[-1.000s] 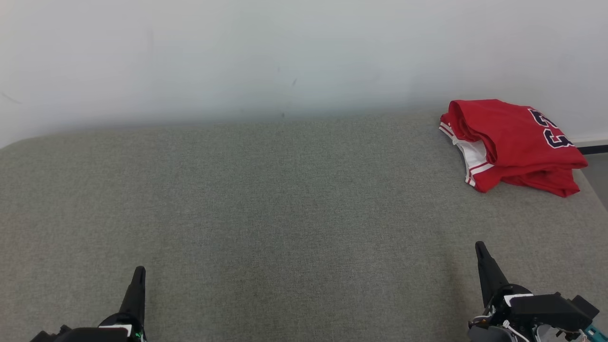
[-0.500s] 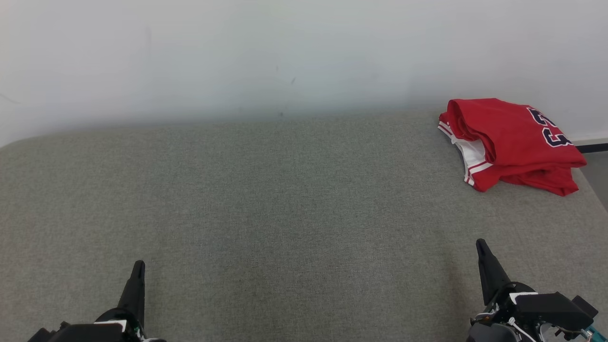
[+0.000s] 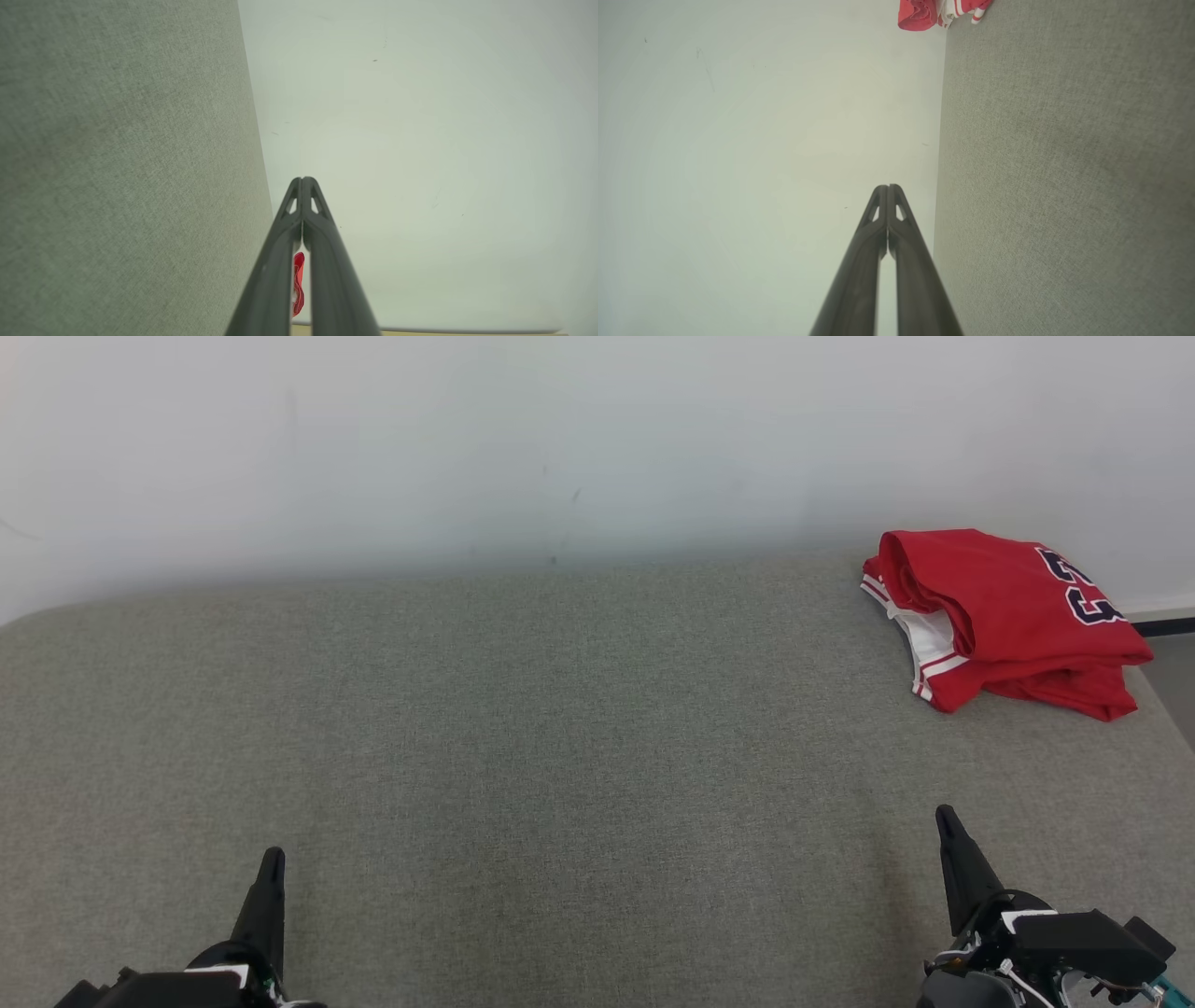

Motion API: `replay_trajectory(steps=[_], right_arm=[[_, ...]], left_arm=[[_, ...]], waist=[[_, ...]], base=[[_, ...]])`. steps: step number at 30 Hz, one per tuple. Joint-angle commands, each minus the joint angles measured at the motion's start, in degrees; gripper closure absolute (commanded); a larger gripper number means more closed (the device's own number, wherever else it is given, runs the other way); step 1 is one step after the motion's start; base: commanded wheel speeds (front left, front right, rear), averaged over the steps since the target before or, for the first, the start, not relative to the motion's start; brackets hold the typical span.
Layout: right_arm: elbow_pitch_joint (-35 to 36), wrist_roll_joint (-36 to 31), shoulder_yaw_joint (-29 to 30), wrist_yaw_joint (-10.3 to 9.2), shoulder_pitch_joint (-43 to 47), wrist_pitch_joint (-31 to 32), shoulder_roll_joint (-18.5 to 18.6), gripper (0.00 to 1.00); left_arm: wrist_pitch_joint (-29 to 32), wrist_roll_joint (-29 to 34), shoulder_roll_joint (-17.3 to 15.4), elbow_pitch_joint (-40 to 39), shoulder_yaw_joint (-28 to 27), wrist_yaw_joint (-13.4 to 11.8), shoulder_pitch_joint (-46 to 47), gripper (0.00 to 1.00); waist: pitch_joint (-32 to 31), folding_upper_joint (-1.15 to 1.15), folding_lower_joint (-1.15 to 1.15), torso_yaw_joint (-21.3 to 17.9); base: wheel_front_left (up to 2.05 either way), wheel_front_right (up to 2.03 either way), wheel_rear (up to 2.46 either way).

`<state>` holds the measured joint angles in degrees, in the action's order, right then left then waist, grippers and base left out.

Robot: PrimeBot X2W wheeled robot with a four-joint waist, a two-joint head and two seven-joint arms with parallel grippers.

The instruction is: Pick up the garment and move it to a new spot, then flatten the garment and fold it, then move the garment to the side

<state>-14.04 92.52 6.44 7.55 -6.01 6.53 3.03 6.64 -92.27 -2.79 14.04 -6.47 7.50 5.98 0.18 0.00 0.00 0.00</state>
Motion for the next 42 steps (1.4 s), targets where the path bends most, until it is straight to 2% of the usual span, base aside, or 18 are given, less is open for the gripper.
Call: replay_trajectory(steps=[1,42], right_arm=[[0.1,0.0,0.1,-0.12,-0.5,0.1,-0.1,1.0],[0.1,-0.2,0.1,-0.12,-0.5,0.1,-0.1,1.0]], left_arm=[[0.0,-0.3,-0.2,0.1,-0.2,0.1,0.6,1.0],[0.0,-0.3,-0.2,0.1,-0.2,0.1,0.6,1.0]], waist=[[0.0,0.0,0.0,0.0],[0.0,0.0,0.0,0.0]], base=[[0.0,0.0,0.0],[0.0,0.0,0.0]])
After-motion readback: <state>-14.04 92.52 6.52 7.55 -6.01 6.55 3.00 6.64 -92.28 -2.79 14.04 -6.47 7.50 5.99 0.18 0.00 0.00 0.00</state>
